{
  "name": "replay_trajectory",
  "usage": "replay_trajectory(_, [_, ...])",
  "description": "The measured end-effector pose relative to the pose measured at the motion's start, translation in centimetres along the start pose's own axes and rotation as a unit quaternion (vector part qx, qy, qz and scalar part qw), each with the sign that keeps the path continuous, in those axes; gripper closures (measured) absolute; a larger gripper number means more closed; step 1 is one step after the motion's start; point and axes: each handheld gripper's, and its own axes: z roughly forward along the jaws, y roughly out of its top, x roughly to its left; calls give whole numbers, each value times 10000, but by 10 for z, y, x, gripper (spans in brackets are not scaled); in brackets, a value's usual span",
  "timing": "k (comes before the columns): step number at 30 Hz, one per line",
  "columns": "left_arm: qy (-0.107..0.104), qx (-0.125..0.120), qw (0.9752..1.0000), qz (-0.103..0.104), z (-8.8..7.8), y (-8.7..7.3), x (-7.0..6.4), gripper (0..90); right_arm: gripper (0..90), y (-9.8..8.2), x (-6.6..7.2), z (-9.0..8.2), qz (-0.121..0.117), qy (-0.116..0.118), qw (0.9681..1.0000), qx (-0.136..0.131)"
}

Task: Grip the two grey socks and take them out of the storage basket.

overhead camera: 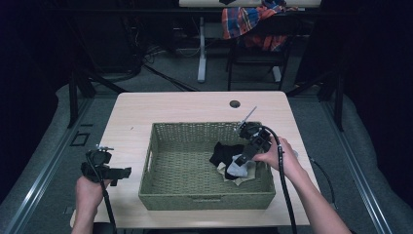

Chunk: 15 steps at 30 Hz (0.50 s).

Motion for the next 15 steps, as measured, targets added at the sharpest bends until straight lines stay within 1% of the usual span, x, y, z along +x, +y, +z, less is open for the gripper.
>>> replay_trajectory(1, [0,0,10000,0,0,0,0,2,71,0,0,0,0,0,10000,0])
replay_trajectory(2, [7,-18,10000,2,0,0,0,2,123,1,1,7,25,-7,10000,59])
replay_trajectory(3, [7,-18,10000,2,0,0,0,2,123,1,1,7,25,-7,10000,59])
replay_trajectory(4, [4,-16,10000,4,0,0,0,2,140,3,1,14,2,-52,9998,197])
replay_trajectory(5, [4,-16,10000,4,0,0,0,2,140,3,1,14,2,-52,9998,197])
replay_trajectory(6, [5,-21,10000,3,0,0,0,2,158,3,2,18,62,-63,9997,217])
replay_trajectory(7, [4,-17,10000,4,0,0,0,2,163,4,2,22,52,-156,9992,368])
replay_trajectory(8, [4,-10,10000,5,0,0,1,2,187,4,2,25,124,-146,9991,366])
replay_trajectory(9, [9,-13,10000,4,0,0,1,2,223,5,1,26,108,-181,9989,429])
replay_trajectory(10, [8,-8,10000,7,0,0,1,2,264,4,0,29,183,-165,9988,419])
replay_trajectory(11, [8,-8,10000,7,0,0,1,2,264,4,0,29,183,-165,9988,419])
replay_trajectory(12, [7,2,10000,2,0,0,0,2,306,5,-1,30,165,-216,9984,500])
replay_trajectory(13, [13,-3,10000,1,0,0,0,3,358,4,-1,32,220,-240,9982,512])
replay_trajectory(14, [13,3,10000,4,0,0,0,3,434,4,-3,35,267,-297,9973,610])
replay_trajectory(15, [13,3,10000,4,0,0,0,3,484,4,-3,36,301,-272,9970,666])
